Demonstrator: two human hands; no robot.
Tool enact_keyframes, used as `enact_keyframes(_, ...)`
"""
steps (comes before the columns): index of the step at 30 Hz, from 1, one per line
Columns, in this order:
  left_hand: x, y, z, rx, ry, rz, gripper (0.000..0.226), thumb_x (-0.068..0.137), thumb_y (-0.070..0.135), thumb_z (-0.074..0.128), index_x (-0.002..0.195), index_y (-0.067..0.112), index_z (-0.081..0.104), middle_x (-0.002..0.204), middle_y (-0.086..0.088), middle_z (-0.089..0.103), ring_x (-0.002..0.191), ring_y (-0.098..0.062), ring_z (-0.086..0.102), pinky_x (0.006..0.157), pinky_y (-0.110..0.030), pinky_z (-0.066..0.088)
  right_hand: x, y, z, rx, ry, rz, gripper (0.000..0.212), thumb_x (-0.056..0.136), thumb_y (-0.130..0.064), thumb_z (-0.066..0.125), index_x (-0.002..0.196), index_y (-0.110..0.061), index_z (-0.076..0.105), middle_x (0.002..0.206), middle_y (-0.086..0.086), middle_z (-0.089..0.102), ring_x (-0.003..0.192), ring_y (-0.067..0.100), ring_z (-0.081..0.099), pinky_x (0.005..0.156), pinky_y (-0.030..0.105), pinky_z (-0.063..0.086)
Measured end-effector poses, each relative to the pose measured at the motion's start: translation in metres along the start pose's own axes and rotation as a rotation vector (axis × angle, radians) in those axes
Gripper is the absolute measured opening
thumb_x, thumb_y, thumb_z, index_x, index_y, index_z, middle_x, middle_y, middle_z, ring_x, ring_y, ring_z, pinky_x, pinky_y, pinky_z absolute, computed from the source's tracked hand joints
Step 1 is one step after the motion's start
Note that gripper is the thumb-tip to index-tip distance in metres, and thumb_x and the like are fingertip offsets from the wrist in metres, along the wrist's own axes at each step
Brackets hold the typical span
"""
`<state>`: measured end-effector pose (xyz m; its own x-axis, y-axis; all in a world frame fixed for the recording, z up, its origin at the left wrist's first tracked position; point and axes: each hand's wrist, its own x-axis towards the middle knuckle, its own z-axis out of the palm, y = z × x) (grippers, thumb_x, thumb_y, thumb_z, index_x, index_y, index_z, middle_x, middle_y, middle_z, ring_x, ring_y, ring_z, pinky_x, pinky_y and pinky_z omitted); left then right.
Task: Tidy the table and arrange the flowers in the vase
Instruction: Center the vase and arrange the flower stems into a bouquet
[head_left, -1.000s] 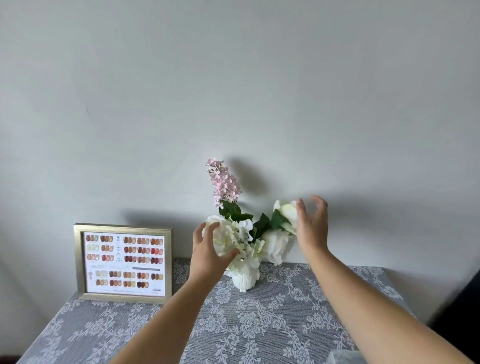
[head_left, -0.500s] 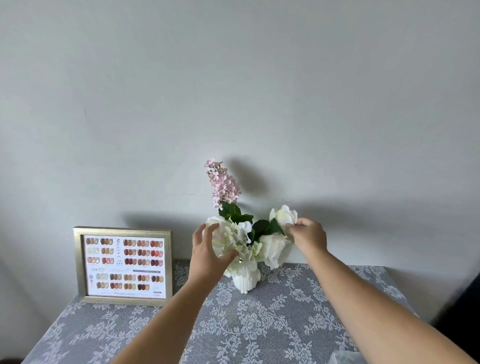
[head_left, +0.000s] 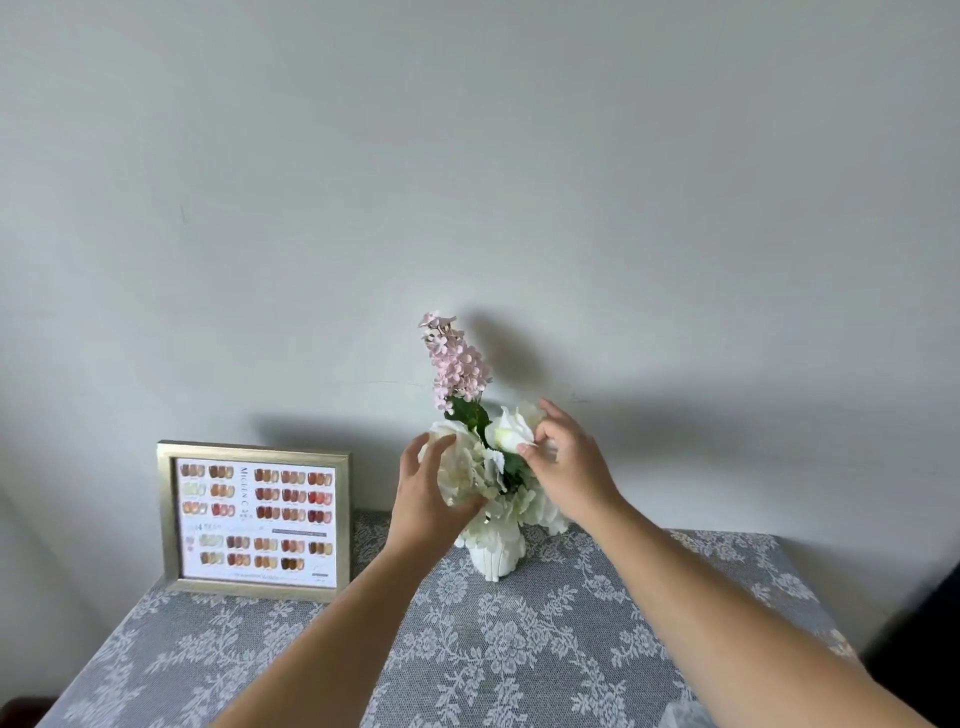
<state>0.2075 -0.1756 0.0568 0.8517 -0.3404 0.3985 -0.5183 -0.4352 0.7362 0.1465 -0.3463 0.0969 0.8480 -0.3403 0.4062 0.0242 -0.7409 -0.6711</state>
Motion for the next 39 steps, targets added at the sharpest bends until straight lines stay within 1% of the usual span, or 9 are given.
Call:
enact_keyframes(4,0.0,0.0,-0.001,0.001,-0.05,0.028,0.076,0.065,0.026,0.079,0.13,0.032,0.041,0.146,0.005,0.024,0.116,-0.008,0.039,0.091,-0.022,0.039,0.001,-0.005,0.01,-0.042,0.007,-0.046,0.013,0.08,-0.001,0.058,0.073,-0.008,0.05,0.148,0.002,0.036,0.136,0.021,0.032,0.1,0.027,0.037)
enact_keyframes(12,0.002,-0.002,-0.001,0.02,-0.071,0.067,0.079,0.06,0.026,0.081,0.129,0.03,0.043,0.147,0.004,0.024,0.122,-0.009,0.037,0.092,-0.021,0.036,0.001,-0.009,0.025,-0.18,-0.03,-0.099,0.022,0.079,0.003,0.053,0.067,-0.012,0.043,0.146,0.004,0.04,0.133,0.024,0.037,0.096,0.045,0.043)
enact_keyframes(18,0.004,-0.011,-0.005,0.049,-0.048,-0.032,0.083,0.06,0.033,0.083,0.131,0.027,0.041,0.147,0.004,0.022,0.125,-0.016,0.037,0.1,-0.03,0.038,0.002,-0.008,0.022,-0.134,0.001,-0.094,0.015,0.082,-0.002,0.058,0.069,-0.006,0.051,0.145,0.005,0.041,0.136,0.018,0.032,0.1,0.027,0.038)
enact_keyframes(23,0.013,-0.017,-0.012,0.1,-0.05,-0.031,0.078,0.063,0.027,0.08,0.131,0.024,0.042,0.146,0.002,0.028,0.117,-0.01,0.039,0.089,-0.021,0.035,0.001,-0.013,0.025,-0.187,0.045,-0.135,0.014,0.079,-0.002,0.059,0.067,-0.006,0.053,0.14,0.006,0.047,0.131,0.019,0.04,0.092,0.027,0.041)
enact_keyframes(27,0.018,-0.02,-0.015,0.142,-0.115,-0.055,0.085,0.065,0.021,0.079,0.137,0.022,0.035,0.147,0.001,0.03,0.124,-0.017,0.04,0.093,-0.024,0.033,-0.002,-0.009,0.028,-0.246,0.002,-0.185,0.009,0.077,0.003,0.057,0.079,-0.004,0.061,0.132,0.004,0.055,0.124,0.026,0.047,0.097,0.041,0.044)
enact_keyframes(30,0.02,-0.02,-0.013,0.14,-0.159,-0.054,0.088,0.064,0.02,0.079,0.139,0.021,0.033,0.147,0.0,0.032,0.125,-0.02,0.041,0.1,-0.03,0.035,-0.001,-0.005,0.029,-0.228,-0.034,-0.184,0.009,0.079,0.002,0.055,0.083,-0.003,0.061,0.135,0.002,0.052,0.128,0.024,0.044,0.097,0.039,0.044)
enact_keyframes(35,0.019,-0.022,-0.015,0.152,-0.159,-0.07,0.09,0.064,0.025,0.079,0.14,0.021,0.031,0.148,0.001,0.028,0.126,-0.018,0.039,0.098,-0.029,0.036,-0.003,0.001,0.016,-0.114,0.011,-0.113,0.031,0.084,-0.023,0.061,0.114,-0.021,0.055,0.14,-0.001,0.046,0.133,0.017,0.036,0.107,0.042,0.033)
enact_keyframes(37,0.018,-0.022,-0.015,0.163,-0.156,-0.084,0.091,0.065,0.027,0.079,0.14,0.022,0.029,0.149,0.002,0.025,0.126,-0.018,0.038,0.092,-0.025,0.034,-0.011,0.007,0.009,-0.053,0.115,-0.056,0.035,0.084,-0.033,0.058,0.117,-0.028,0.048,0.13,-0.007,0.05,0.12,0.014,0.046,0.099,0.037,0.04)
enact_keyframes(39,0.017,-0.022,-0.015,0.159,-0.165,-0.104,0.093,0.065,0.027,0.08,0.141,0.022,0.027,0.15,0.001,0.023,0.126,-0.019,0.038,0.093,-0.026,0.035,-0.024,0.019,0.005,0.005,0.163,0.049,0.035,0.081,-0.033,0.058,0.113,-0.029,0.043,0.118,-0.007,0.052,0.097,0.014,0.054,0.077,0.029,0.044)
